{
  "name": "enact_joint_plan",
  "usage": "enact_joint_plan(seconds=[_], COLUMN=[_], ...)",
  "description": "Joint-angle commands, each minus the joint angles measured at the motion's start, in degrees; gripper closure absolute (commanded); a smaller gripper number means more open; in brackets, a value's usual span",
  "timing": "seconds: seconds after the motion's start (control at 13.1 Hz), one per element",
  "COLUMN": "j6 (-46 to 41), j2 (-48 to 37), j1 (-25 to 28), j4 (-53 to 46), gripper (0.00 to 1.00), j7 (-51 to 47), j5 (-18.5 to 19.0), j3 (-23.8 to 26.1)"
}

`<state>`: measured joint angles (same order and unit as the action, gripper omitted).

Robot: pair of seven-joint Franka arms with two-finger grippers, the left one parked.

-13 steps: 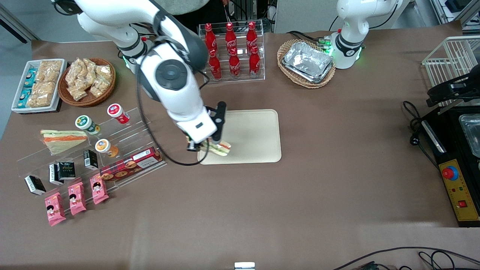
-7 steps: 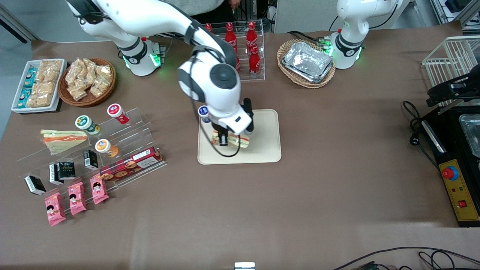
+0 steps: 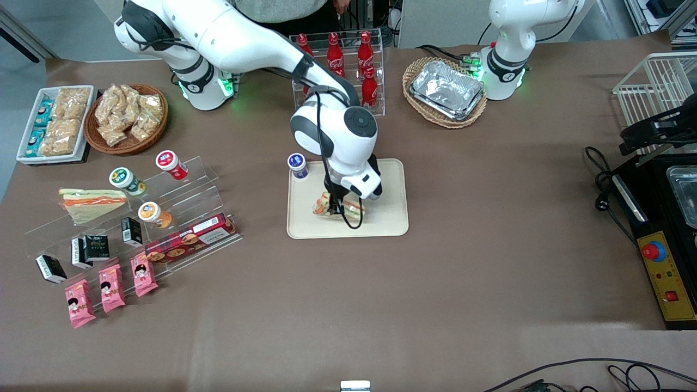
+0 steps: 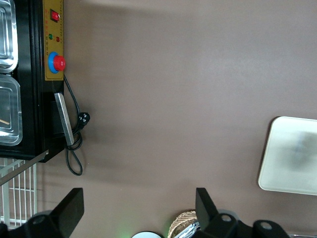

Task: Place sandwich on tray
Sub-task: 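Lower the sandwich onto the tray and open the right gripper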

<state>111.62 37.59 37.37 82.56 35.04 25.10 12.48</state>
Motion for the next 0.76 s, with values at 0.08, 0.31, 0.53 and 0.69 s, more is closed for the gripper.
enact_joint_plan(seconds=[0.08, 0.31, 0.53, 0.69], j6=[3.2, 3.7, 5.4, 6.9], j2=[3.4, 4.5, 5.6, 6.6], j1=[1.3, 1.5, 1.7, 1.7], j4=[0.5, 0.6, 0.6, 0.6], gripper=[0.73, 0.73, 0.72, 0.72], j7=[-4.8, -7.1, -7.1, -7.2], j5=[4.6, 5.3, 5.3, 5.3], j3=[0.0, 0.0, 0.0, 0.0])
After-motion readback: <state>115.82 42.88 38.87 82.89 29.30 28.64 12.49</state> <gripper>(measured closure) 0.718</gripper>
